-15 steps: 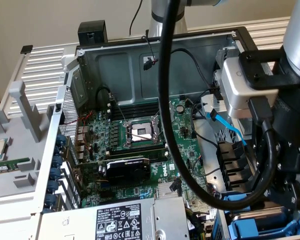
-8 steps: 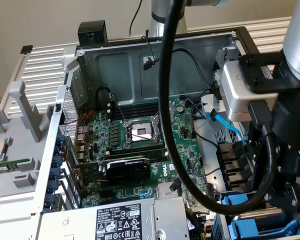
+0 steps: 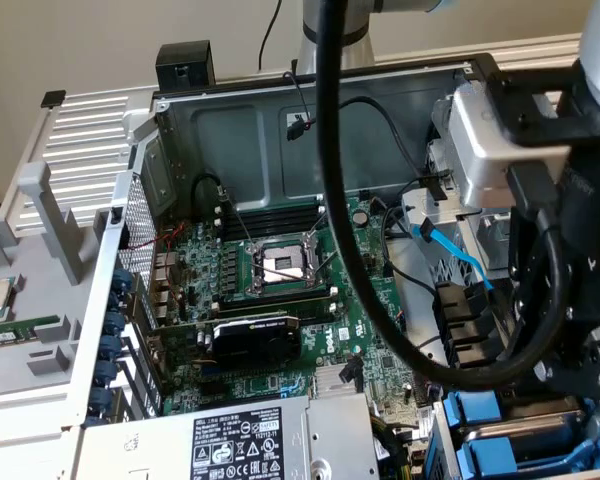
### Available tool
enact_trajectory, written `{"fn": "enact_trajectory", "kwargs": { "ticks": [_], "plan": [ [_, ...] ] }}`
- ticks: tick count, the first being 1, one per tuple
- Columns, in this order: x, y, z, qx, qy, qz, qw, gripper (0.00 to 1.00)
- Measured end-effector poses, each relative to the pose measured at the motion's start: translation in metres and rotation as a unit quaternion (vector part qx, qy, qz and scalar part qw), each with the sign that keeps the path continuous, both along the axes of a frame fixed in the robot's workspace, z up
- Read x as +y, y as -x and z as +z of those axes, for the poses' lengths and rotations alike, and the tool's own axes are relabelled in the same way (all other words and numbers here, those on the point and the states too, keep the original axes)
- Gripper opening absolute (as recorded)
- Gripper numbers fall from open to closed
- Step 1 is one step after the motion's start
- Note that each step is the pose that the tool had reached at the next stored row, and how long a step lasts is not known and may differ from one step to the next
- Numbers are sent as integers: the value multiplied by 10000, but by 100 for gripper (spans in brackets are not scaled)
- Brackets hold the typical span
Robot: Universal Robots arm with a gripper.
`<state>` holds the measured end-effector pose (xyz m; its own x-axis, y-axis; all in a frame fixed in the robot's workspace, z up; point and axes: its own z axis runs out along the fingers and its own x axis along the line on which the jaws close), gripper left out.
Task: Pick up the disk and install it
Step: 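Insert the second disk wire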
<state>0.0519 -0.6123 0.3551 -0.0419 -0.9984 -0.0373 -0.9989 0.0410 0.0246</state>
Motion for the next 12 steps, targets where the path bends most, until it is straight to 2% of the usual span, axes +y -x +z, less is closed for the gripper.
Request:
{"fn": "enact_trajectory", "kwargs": {
  "ticks": [6,12],
  "plan": [
    [11,-4,263,-11,0,0,10000,25],
    [13,-120,351,-17,1,0,10000,25]
  ]
}}
